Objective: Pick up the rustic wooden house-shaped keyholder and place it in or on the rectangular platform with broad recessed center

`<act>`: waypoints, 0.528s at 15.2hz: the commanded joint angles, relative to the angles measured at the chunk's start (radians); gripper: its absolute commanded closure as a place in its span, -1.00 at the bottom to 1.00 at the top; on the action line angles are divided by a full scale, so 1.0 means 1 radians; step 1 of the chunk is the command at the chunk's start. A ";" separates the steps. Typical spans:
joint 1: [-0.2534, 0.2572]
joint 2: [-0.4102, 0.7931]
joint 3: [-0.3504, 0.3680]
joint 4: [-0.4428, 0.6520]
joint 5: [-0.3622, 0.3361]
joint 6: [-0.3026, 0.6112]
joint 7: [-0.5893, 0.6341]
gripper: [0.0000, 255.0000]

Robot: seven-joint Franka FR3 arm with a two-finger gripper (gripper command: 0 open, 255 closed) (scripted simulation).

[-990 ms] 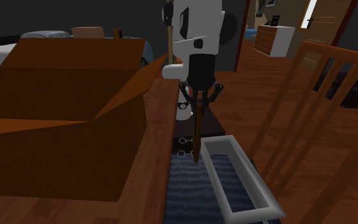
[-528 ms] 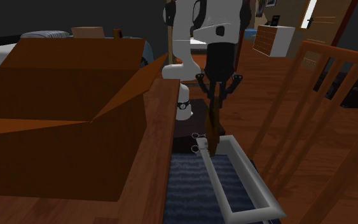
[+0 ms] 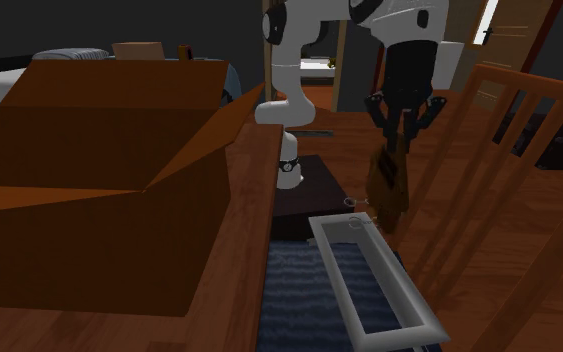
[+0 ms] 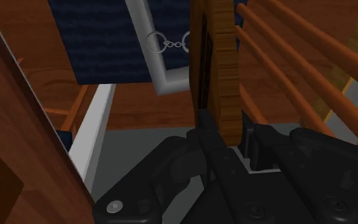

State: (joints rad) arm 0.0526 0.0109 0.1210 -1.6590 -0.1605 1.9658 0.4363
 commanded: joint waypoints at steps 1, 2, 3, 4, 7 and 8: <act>0.023 0.039 0.022 0.069 -0.018 -0.037 0.044 1.00; 0.035 0.061 0.032 0.108 -0.027 -0.058 0.064 1.00; 0.048 0.085 0.042 0.149 -0.037 -0.080 0.084 1.00; 0.062 0.110 0.051 0.193 -0.047 -0.103 0.103 1.00; 0.081 0.139 0.061 0.221 -0.062 -0.108 0.132 1.00; 0.080 0.136 0.061 0.203 -0.062 -0.093 0.135 1.00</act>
State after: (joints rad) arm 0.1283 0.1411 0.1773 -1.4436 -0.2224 1.8644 0.5658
